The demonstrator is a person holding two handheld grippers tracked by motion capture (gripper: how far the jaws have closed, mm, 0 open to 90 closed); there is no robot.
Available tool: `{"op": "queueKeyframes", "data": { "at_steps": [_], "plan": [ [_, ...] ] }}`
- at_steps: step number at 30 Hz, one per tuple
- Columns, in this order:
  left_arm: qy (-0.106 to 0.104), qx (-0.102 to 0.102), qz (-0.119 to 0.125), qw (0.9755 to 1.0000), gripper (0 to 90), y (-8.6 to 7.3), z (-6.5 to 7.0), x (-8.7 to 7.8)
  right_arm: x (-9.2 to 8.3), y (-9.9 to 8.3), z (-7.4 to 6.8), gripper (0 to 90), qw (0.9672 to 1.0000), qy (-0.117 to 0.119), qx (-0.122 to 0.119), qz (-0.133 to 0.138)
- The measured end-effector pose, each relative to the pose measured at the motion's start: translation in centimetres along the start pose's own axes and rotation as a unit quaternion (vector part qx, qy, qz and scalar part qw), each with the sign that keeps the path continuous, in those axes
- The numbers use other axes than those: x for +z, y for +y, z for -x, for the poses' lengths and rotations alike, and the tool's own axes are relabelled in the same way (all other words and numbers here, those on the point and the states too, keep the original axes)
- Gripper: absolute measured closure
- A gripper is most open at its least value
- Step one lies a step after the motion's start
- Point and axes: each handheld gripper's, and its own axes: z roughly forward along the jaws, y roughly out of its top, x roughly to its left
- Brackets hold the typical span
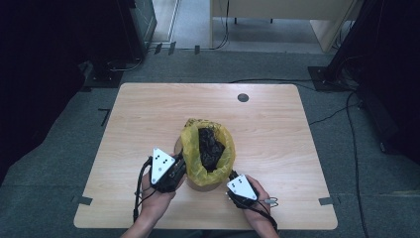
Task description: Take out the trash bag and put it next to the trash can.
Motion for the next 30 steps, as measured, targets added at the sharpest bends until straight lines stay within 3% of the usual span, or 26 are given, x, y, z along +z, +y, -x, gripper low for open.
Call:
{"op": "queueKeyframes", "data": {
  "at_steps": [3, 8, 12, 14, 19, 21, 24, 27, 29, 30],
  "plan": [
    [0.001, -0.002, 0.000, 1.0000, 89.4, 0.0, -0.1, 0.0, -0.3, 0.5, 0.7, 90.0, 0.9989, 0.000, 0.046, 0.010],
    [0.000, -0.003, 0.001, 1.0000, 89.4, 0.0, -0.2, 0.0, -1.9, 2.1, 2.2, 90.0, 0.9923, -0.013, 0.114, 0.047],
    [-0.008, -0.007, 0.004, 0.9999, 89.5, 0.2, -0.1, -0.2, -3.3, 4.1, 2.9, 90.0, 0.9896, -0.023, 0.114, 0.084],
    [-0.019, -0.016, 0.006, 0.9997, 89.5, 0.5, -0.1, -0.3, -3.9, 5.3, 3.3, 90.0, 0.9873, -0.016, 0.125, 0.097],
    [-0.030, -0.010, 0.016, 0.9994, 89.5, 0.9, 0.3, -0.8, -5.0, 8.1, 3.3, 90.0, 0.9812, -0.009, 0.135, 0.137],
    [-0.031, -0.004, 0.019, 0.9993, 89.5, 1.1, 0.5, -0.9, -5.4, 9.3, 3.1, 90.0, 0.9781, 0.007, 0.140, 0.154],
    [-0.035, -0.002, 0.020, 0.9992, 89.4, 1.2, 0.6, -1.1, -5.8, 10.8, 2.2, 88.3, 0.9732, 0.054, 0.147, 0.169],
    [-0.037, -0.002, 0.020, 0.9991, 89.4, 1.3, 0.4, -1.2, -5.9, 11.6, 1.4, 75.5, 0.9672, 0.123, 0.145, 0.168],
    [-0.040, -0.003, 0.018, 0.9990, 89.4, 1.3, 0.3, -1.2, -5.8, 11.9, 0.7, 68.6, 0.9662, 0.155, 0.135, 0.156],
    [-0.042, -0.003, 0.017, 0.9990, 89.4, 1.4, 0.3, -1.3, -5.5, 11.8, 0.0, 59.7, 0.9651, 0.178, 0.122, 0.148]
  ]
}}
